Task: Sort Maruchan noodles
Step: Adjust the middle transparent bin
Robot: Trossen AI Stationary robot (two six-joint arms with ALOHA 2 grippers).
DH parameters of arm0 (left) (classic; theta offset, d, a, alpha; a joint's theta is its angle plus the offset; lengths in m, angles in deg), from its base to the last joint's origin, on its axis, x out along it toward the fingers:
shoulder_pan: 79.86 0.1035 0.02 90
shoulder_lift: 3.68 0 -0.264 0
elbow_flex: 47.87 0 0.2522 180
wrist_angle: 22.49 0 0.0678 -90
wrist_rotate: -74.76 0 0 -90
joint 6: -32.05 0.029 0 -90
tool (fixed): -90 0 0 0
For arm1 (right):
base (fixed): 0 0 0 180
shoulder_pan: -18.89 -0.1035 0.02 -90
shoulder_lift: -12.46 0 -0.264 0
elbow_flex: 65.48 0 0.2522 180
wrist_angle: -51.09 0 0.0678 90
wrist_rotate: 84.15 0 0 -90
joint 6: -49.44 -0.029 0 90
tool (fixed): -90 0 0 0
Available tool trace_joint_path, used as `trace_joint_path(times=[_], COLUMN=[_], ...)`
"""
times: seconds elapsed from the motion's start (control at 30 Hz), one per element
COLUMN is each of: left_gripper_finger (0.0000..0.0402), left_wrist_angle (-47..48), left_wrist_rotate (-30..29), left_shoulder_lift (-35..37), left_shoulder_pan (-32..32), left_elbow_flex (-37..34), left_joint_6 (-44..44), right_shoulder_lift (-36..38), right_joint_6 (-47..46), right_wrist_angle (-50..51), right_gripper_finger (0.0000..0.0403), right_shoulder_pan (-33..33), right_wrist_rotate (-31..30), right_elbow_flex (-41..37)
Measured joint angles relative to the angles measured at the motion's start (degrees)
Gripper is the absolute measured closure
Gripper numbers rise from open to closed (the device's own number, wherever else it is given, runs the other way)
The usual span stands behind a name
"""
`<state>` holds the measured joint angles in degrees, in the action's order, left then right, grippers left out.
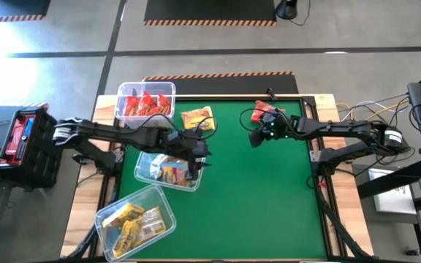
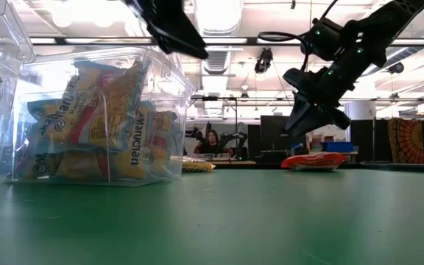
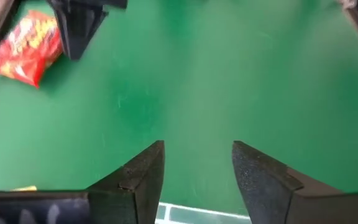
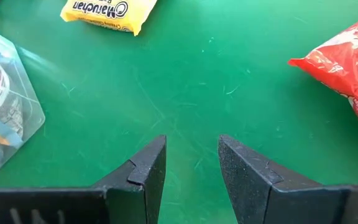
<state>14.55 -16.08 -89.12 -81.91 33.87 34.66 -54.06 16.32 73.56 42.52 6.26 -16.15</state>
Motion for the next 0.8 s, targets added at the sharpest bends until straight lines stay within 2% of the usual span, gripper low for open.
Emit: trace_joint_path(times=[0.13, 0.33, 0.53, 0.8], left_gripper_finger=[0.0238, 0.0244, 0.0245, 0.0245], left_wrist_angle=[1.8, 9.7, 16.7, 28.6], left_wrist_rotate=[0.0, 0.0, -0.2, -2.8], left_shoulder_lift=[-3.6, -6.8, -6.0, -3.5], left_shoulder_pan=[0.3, 0.6, 1.7, 6.5], left_elbow_flex=[1.0, 4.0, 4.7, 4.2], left_joint_6=[-1.6, -1.5, -1.4, -1.9], right_shoulder_lift=[0.0, 0.0, 0.0, 0.0], right_joint_6=[0.5, 2.1, 2.3, 2.2], right_wrist_angle=[0.6, 2.0, 2.1, 2.1], right_gripper_finger=[0.0266, 0.0266, 0.0266, 0.0266], right_shoulder_pan=[0.0, 0.0, 0.0, 0.0], right_wrist_rotate=[0.1, 0.2, 0.2, 0.0], right_elbow_flex=[0.0, 0.0, 0.0, 0.0])
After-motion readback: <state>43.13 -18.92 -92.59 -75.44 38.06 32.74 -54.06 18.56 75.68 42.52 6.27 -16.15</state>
